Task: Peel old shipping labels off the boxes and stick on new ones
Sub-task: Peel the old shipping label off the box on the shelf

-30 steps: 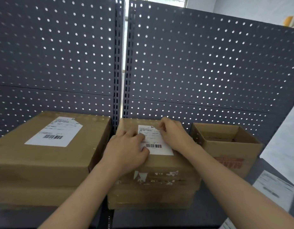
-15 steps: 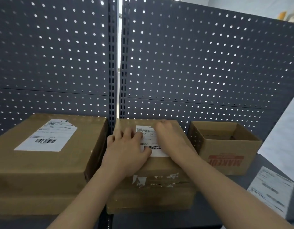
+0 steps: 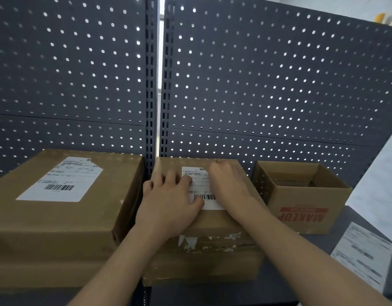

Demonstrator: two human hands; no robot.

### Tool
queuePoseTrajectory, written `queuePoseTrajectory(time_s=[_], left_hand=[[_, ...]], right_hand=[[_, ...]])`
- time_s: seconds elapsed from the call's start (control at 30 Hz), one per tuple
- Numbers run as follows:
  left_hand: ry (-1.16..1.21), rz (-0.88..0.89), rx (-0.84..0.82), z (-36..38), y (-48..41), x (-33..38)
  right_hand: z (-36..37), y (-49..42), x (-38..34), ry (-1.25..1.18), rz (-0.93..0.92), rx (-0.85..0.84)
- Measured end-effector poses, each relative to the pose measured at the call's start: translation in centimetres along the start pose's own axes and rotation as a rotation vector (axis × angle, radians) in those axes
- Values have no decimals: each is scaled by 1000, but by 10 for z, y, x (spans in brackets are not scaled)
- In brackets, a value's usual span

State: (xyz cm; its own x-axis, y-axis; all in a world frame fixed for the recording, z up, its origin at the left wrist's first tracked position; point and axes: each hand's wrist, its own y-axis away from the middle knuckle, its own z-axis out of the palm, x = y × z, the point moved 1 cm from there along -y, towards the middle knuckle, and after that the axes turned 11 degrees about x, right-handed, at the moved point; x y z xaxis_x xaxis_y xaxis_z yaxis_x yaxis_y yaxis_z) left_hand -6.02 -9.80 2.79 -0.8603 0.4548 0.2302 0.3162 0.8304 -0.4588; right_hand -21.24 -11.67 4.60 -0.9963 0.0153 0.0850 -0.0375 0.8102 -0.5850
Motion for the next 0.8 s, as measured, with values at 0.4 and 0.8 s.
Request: queuePoseTrajectory(time_s=[0.4,0.8], left_hand=[[56,15,-40,3,-13,-9],[53,1,-4,8,-13,-7]], right_hand=[[0,3,33,-303,207,-21],[-6,8,15,-146,116,-57]])
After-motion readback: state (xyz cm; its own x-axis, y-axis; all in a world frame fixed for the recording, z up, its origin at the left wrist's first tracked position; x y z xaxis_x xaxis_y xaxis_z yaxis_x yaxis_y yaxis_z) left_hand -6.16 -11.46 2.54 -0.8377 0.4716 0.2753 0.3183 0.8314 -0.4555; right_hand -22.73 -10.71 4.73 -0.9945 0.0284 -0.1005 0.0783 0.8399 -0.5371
